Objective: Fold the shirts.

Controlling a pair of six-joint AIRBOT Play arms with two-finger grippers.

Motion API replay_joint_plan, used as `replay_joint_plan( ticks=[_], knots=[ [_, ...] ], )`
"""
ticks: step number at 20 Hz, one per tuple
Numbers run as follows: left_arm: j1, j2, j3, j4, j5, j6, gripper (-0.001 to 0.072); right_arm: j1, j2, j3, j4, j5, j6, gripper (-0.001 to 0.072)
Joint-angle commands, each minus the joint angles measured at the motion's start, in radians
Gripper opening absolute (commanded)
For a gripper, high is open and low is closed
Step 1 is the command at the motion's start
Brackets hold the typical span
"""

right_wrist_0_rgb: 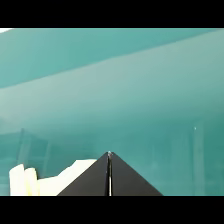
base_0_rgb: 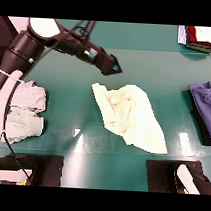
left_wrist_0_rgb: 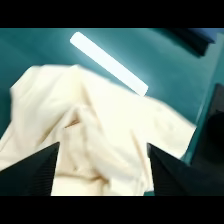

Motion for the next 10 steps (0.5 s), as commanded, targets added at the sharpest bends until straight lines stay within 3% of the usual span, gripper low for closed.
replay_joint_plan(
  ticks=[1,3,6,10],
  knots=[
    [0.157,0.003,-0.078,0.047,-0.082,-0.036,0.0622,0.000,-0.010,0.001,0.001,0.021,0.003,0.0016],
    [0.220,0.003,-0.257,0.047,-0.023,-0.035,0.0623,0.000,-0.010,0.000,0.000,0.023,0.003,0.0016],
    [0.235,-0.004,-0.528,0.031,0.177,-0.013,0.0623,0.000,-0.010,0.000,0.000,0.023,0.003,0.0016],
    [0.224,-0.101,-0.595,-0.077,0.262,0.031,0.0623,0.000,-0.010,0.000,0.000,0.027,0.003,0.0016]
  ],
)
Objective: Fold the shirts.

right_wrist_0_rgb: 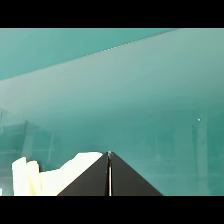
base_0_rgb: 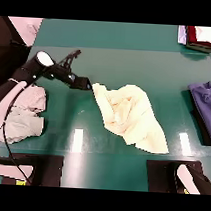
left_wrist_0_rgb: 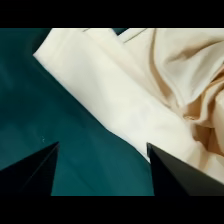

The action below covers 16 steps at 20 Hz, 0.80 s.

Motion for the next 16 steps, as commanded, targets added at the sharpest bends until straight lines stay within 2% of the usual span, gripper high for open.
replay_joint_plan(
  ticks=[1,3,9,10,12,13,16],
  knots=[
    [0.009,-0.075,-0.079,-0.136,0.100,0.053,0.0623,0.000,-0.001,0.000,0.000,0.010,-0.001,0.0016],
    [0.007,-0.106,-0.078,-0.261,0.138,0.109,0.0622,0.000,-0.001,0.000,0.000,0.010,-0.001,0.0016],
    [-0.064,-0.119,-0.078,-0.266,0.303,0.101,0.0621,0.000,-0.001,0.000,0.000,0.016,0.000,0.0016],
    [-0.072,-0.119,-0.078,-0.266,0.325,0.099,0.0537,0.000,-0.001,0.000,0.000,0.022,0.000,0.0016],
    [-0.072,-0.119,-0.078,-0.288,0.359,0.100,0.0087,0.000,-0.001,-0.004,-0.002,0.037,-0.001,0.0016],
    [-0.069,-0.119,-0.071,-0.297,0.365,0.099,0.0020,0.000,-0.001,-0.015,-0.002,0.043,-0.001,0.0016],
    [-0.037,-0.116,0.021,-0.252,0.248,0.100,0.0019,0.000,-0.018,-0.109,-0.011,0.066,-0.001,0.0016]
  ],
)
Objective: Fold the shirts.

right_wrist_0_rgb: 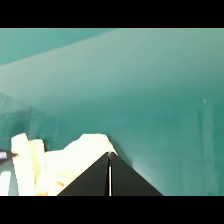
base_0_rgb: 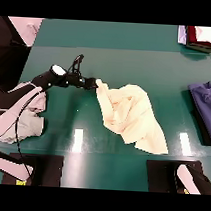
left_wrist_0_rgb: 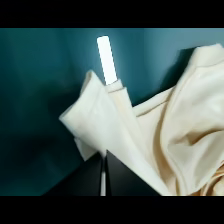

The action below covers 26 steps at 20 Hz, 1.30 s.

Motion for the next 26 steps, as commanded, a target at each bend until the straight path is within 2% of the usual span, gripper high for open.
replay_joint_plan(
  ticks=[1,3,4,5,6,7,10,14,20,21,22,23,24,26],
  knots=[
    [0.035,0.002,0.098,0.038,-0.120,-0.002,0.0019,0.003,-0.035,-0.103,-0.006,0.026,0.000,0.0017],
    [0.078,0.002,0.179,0.063,-0.245,-0.002,0.0019,0.050,-0.117,-0.172,-0.006,0.019,-0.010,0.0048],
    [0.095,0.002,0.215,0.073,-0.294,-0.002,0.0019,0.097,-0.179,-0.190,-0.006,0.009,-0.041,0.0253],
    [0.106,0.002,0.245,0.087,-0.328,-0.002,0.0019,0.149,-0.246,-0.190,-0.006,-0.009,-0.091,0.0412],
    [0.113,0.002,0.272,0.105,-0.359,-0.006,0.0019,0.209,-0.323,-0.172,-0.007,-0.034,-0.140,0.0448],
    [0.113,0.002,0.298,0.140,-0.384,-0.027,0.0019,0.261,-0.396,-0.140,-0.013,-0.062,-0.168,0.0447],
    [0.113,0.002,0.348,0.216,-0.431,-0.055,0.0019,0.401,-0.620,0.019,-0.132,-0.148,-0.169,0.0446],
    [0.113,0.002,0.361,0.255,-0.442,-0.072,0.0020,0.496,-0.862,0.243,-0.159,-0.094,-0.159,0.0446],
    [0.113,0.002,0.361,0.282,-0.441,-0.077,0.0020,0.568,-1.043,0.438,-0.153,0.002,-0.149,0.0432],
    [0.113,0.002,0.361,0.282,-0.441,-0.077,0.0020,0.577,-1.053,0.452,-0.153,0.002,-0.150,0.0355],
    [0.113,0.002,0.361,0.282,-0.442,-0.077,0.0019,0.587,-1.054,0.459,-0.153,-0.005,-0.151,0.0196],
    [0.113,0.002,0.361,0.282,-0.443,-0.077,0.0020,0.597,-1.049,0.459,-0.153,-0.016,-0.160,0.0083],
    [0.113,0.002,0.361,0.282,-0.443,-0.078,0.0019,0.599,-1.042,0.459,-0.154,-0.019,-0.178,0.0015],
    [0.117,0.012,0.363,0.300,-0.436,-0.107,0.0019,0.592,-1.004,0.458,-0.165,-0.031,-0.179,0.0013]
  ],
)
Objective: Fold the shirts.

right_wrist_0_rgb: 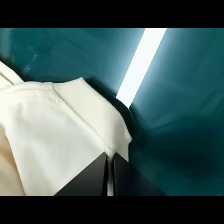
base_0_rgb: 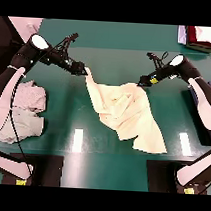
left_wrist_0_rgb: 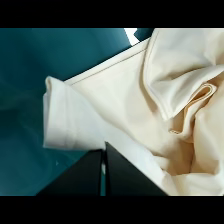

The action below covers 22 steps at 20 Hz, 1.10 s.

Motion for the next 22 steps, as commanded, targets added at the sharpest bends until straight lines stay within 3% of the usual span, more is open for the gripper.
replay_joint_plan(
  ticks=[1,8,13,16,18,22],
  knots=[
    [0.015,0.035,0.004,0.048,0.026,-0.046,0.0018,-0.007,0.060,0.017,-0.025,-0.019,-0.008,0.0012],
    [0.206,0.468,0.005,0.118,0.253,-0.078,0.0019,-0.226,0.522,0.017,-0.034,-0.034,0.068,0.0012],
    [0.230,0.742,0.008,0.122,0.386,-0.075,0.0020,-0.301,0.814,0.017,-0.033,-0.087,0.114,0.0012],
    [0.230,0.822,0.111,0.129,0.373,-0.075,0.0020,-0.319,0.961,0.018,-0.036,-0.113,0.138,0.0012],
    [0.230,0.824,0.236,0.130,0.298,-0.075,0.0019,-0.329,1.041,0.039,-0.036,-0.112,0.172,0.0012],
    [0.230,0.824,0.415,0.133,0.197,-0.074,0.0019,-0.396,1.115,0.134,-0.037,-0.004,0.258,0.0012]
  ],
)
